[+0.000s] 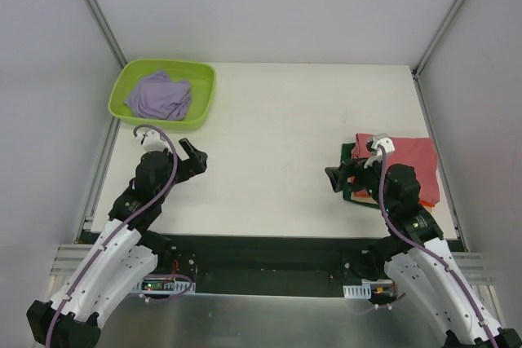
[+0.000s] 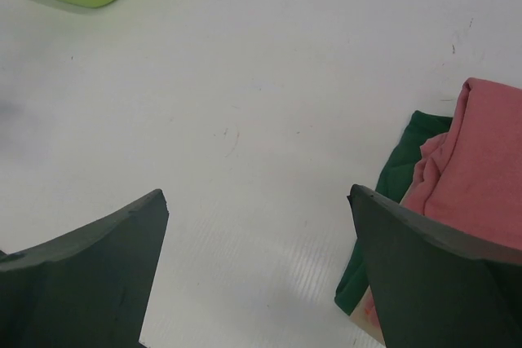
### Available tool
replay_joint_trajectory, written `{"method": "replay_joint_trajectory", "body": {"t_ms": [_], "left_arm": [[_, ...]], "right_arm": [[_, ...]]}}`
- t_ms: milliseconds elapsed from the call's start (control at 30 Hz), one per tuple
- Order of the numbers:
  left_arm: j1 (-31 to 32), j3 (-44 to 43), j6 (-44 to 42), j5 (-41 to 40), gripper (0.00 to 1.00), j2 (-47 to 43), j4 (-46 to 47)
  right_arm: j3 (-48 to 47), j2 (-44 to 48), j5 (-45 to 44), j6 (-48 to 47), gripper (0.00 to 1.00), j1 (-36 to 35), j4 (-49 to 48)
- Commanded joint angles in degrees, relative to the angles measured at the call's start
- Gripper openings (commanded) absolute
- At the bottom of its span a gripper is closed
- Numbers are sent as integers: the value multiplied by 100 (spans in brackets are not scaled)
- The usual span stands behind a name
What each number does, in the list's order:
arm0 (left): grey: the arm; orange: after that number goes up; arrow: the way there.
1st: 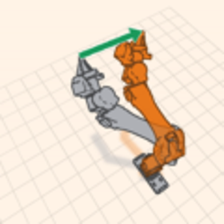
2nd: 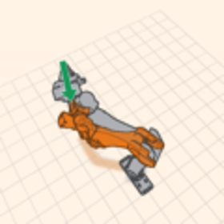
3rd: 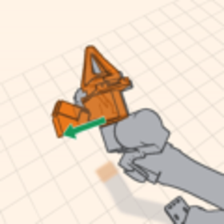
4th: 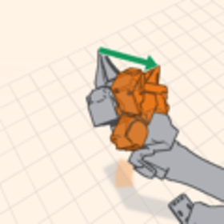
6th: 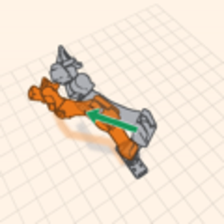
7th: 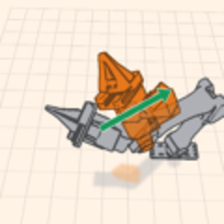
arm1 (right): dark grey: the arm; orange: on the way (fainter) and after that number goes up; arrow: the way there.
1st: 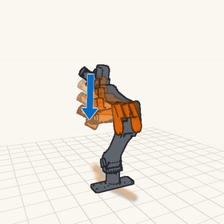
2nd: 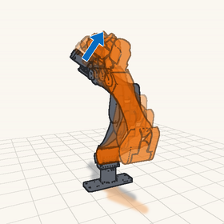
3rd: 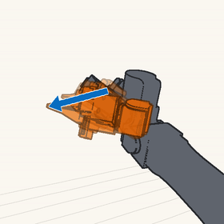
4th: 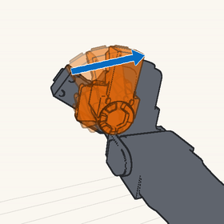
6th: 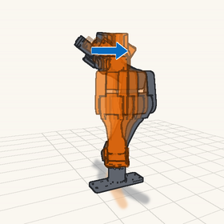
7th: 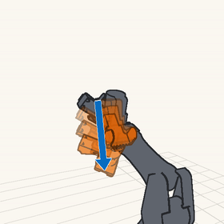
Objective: Fold and stack the t-shirts
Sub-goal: Grab crumpled tshirt from bin with the left arm
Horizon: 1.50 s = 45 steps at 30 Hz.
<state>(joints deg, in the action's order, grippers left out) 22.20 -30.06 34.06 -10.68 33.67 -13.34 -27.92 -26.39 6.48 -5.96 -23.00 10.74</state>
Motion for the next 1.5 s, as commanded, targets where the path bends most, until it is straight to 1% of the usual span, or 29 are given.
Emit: {"method": "replay_joint_trajectory", "body": {"t_ms": [0,67,133,200,233,333,400,433,500,567,633,767,967,1000,1067,1200,1267,1333,1367,1433,1467], "left_arm": [[48,-254,258,-557,99,86,24],[31,-385,137,-655,99,506,139],[-48,-640,83,-847,99,1051,157],[-284,-947,153,-936,99,1579,174],[-416,-1097,136,-867,99,1833,235],[-777,-1728,-206,-778,99,2545,595],[-1102,-2325,-347,-568,99,3116,640],[-1295,-2581,-374,-402,99,3380,631],[-1603,-3108,-357,-260,99,4021,623],[-1841,-3697,-444,-180,99,4628,631],[-1938,-4303,-794,-302,99,5278,623],[-2131,-5446,-1086,-628,99,6509,421],[-2421,-6686,-1534,-506,99,8214,201],[-2439,-6879,-1526,-488,98,8487,44],[-2509,-7354,-1482,-269,97,8909,-299],[-2580,-7847,-1350,109,96,9525,-651],[-2632,-8443,-1315,197,96,9903,-1168],[-2650,-8805,-1419,294,95,10141,-1328],[-2642,-8910,-1481,268,89,10229,-1372],[-2685,-9130,-1421,206,73,10405,-1574],[-2729,-9175,-1394,250,63,10440,-1610]], "right_arm": [[84,134,81,182,96,-2,-405],[199,239,-58,366,96,6,-581],[348,406,-409,533,96,-2,-722],[498,625,-944,998,96,-2,-696],[568,722,-999,1069,96,-2,-722],[753,969,-781,720,96,6,-916],[788,996,-710,657,96,6,-951],[788,978,-518,640,96,-2,-951],[753,847,-403,640,96,-2,-951],[709,671,-245,438,96,-2,-916],[648,513,-217,420,96,6,-872],[560,337,-173,332,96,-2,-767],[569,301,-305,270,96,-2,-758],[569,284,-323,262,96,-2,-767],[569,266,-349,235,96,-2,-775],[551,170,-332,218,96,-2,-793],[525,126,-323,200,96,-2,-793],[516,99,-314,183,96,-2,-793],[507,108,-331,183,96,-11,-784],[507,143,-410,174,96,6,-767],[498,195,-446,165,96,-11,-749]]}}
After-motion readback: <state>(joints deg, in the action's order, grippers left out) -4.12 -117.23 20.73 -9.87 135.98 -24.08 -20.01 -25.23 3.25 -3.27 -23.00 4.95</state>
